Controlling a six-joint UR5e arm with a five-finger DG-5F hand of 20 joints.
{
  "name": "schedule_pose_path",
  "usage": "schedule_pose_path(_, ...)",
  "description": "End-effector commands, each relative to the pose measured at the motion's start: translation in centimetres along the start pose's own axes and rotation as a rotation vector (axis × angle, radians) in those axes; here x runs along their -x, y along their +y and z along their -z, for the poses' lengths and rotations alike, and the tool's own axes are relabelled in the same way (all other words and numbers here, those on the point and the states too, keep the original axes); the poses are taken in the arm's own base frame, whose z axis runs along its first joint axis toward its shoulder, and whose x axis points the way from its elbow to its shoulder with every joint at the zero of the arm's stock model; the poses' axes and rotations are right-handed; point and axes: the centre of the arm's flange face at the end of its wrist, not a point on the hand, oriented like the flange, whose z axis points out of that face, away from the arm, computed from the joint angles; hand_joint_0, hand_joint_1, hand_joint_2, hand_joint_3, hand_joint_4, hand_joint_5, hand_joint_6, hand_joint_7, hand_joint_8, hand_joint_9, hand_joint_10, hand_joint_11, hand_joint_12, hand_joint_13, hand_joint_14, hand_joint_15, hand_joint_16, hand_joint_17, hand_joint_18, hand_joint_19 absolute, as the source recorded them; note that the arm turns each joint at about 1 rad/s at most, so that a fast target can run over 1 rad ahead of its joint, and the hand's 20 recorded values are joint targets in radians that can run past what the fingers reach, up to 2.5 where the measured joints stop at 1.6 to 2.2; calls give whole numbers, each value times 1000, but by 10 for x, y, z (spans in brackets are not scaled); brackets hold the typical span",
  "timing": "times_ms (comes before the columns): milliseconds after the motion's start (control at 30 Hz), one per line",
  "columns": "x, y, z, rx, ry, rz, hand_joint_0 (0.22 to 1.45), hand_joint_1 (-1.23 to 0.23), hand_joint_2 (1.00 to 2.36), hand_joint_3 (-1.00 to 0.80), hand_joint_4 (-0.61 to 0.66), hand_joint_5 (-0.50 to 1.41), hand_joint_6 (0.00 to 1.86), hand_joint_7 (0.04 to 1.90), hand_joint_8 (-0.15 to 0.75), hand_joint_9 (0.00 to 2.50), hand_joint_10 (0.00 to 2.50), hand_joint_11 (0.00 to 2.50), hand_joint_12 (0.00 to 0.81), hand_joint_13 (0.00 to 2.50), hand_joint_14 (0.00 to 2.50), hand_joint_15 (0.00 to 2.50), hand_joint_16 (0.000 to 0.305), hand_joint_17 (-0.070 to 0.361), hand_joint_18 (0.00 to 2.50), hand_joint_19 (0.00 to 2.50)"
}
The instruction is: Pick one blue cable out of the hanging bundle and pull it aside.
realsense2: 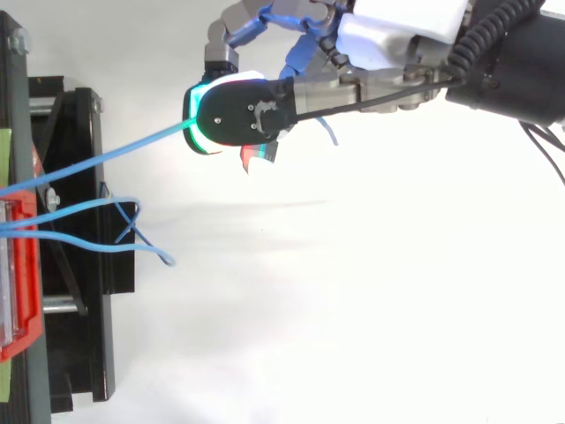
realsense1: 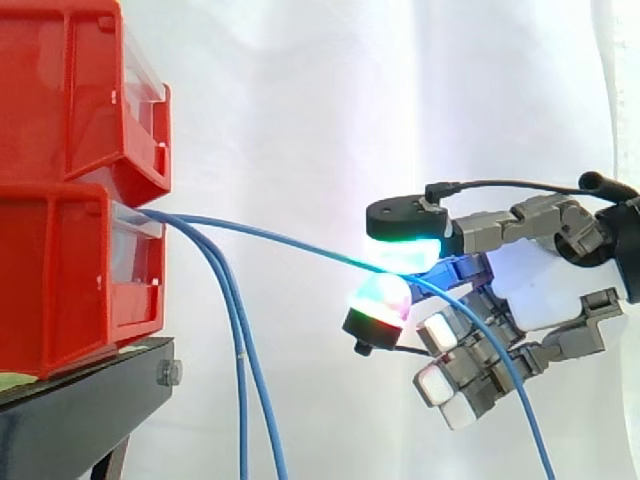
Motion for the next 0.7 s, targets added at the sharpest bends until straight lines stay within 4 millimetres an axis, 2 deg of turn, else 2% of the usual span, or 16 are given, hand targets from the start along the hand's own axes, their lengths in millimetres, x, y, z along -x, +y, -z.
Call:
schedule_pose_path(0, 0, 0, -1, 8, 0, -4, 476, -820, 1513, -45, -185, -28, 886, 1154, 236, 1213, 16, 446, 316, 1029, 17, 495, 56, 126, 852, 336)
schedule_pose_path(200, 0, -1, -1, 6, 0, -5, 477, -819, 1506, -41, -186, -28, 886, 1148, 232, 1211, 14, 447, 313, 1032, 19, 497, 56, 126, 851, 337)
schedule_pose_path(333, 0, -13, 0, -7, 0, 0, 477, -820, 1508, -43, -186, -28, 886, 1149, 231, 1216, 14, 448, 314, 1031, 19, 498, 56, 126, 852, 336)
schedule_pose_path(533, -2, -46, -2, 8, 5, -27, 476, -820, 1510, -43, -186, -28, 885, 1149, 233, 1215, 16, 450, 314, 1031, 19, 497, 56, 126, 850, 337)
schedule_pose_path(667, -7, -59, -3, 39, 13, -52, 476, -816, 1509, -38, -188, -28, 885, 1149, 235, 1218, 17, 456, 315, 1032, 19, 505, 56, 126, 850, 337)
